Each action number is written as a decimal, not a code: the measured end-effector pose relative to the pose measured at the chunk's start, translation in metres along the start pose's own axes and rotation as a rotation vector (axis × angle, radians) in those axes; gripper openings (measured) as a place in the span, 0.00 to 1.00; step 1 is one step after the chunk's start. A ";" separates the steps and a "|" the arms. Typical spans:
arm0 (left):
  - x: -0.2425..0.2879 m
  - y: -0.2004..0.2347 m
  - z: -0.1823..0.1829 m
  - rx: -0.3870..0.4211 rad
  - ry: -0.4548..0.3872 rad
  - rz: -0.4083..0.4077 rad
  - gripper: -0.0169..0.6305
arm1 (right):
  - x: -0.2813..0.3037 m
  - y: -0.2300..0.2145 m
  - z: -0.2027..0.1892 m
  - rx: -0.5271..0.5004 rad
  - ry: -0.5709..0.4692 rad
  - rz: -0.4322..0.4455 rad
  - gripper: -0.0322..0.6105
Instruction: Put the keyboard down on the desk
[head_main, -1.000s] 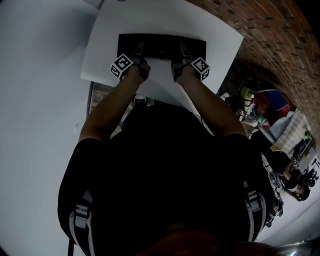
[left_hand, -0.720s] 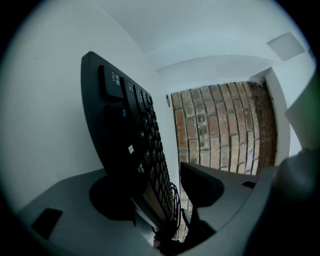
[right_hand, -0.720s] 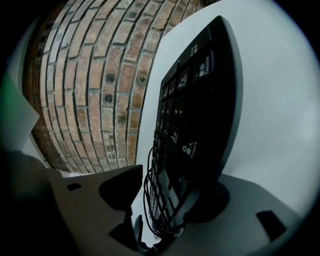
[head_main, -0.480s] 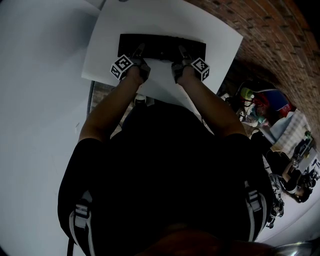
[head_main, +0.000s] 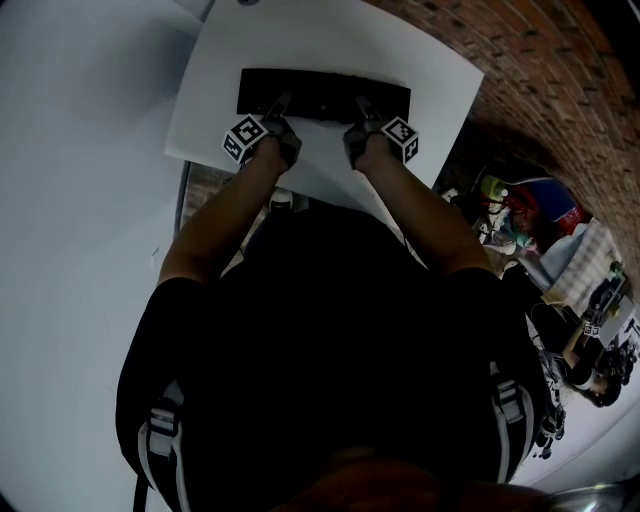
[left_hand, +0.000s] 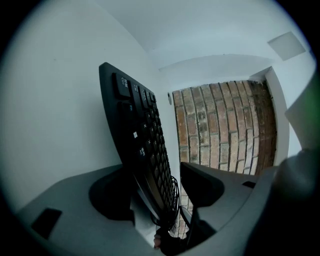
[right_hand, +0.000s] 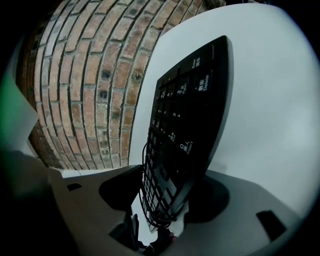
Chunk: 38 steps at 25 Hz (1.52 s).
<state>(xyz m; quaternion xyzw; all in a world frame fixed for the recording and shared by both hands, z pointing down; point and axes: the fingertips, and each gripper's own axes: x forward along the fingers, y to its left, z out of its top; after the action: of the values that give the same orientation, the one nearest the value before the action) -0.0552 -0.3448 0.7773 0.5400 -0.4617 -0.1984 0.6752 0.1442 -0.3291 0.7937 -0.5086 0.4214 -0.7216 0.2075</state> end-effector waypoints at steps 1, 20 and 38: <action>-0.002 0.001 -0.001 -0.001 0.001 0.001 0.46 | -0.001 -0.001 0.000 0.003 -0.001 -0.001 0.45; -0.022 0.009 -0.018 -0.014 -0.010 0.009 0.47 | -0.024 -0.016 -0.007 0.015 0.002 -0.012 0.45; -0.043 0.014 -0.022 -0.014 -0.020 0.003 0.47 | -0.043 -0.023 -0.020 -0.004 0.018 -0.013 0.45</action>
<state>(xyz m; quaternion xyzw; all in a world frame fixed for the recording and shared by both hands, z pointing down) -0.0612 -0.2952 0.7723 0.5326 -0.4678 -0.2061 0.6746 0.1460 -0.2769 0.7865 -0.5053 0.4212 -0.7267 0.1978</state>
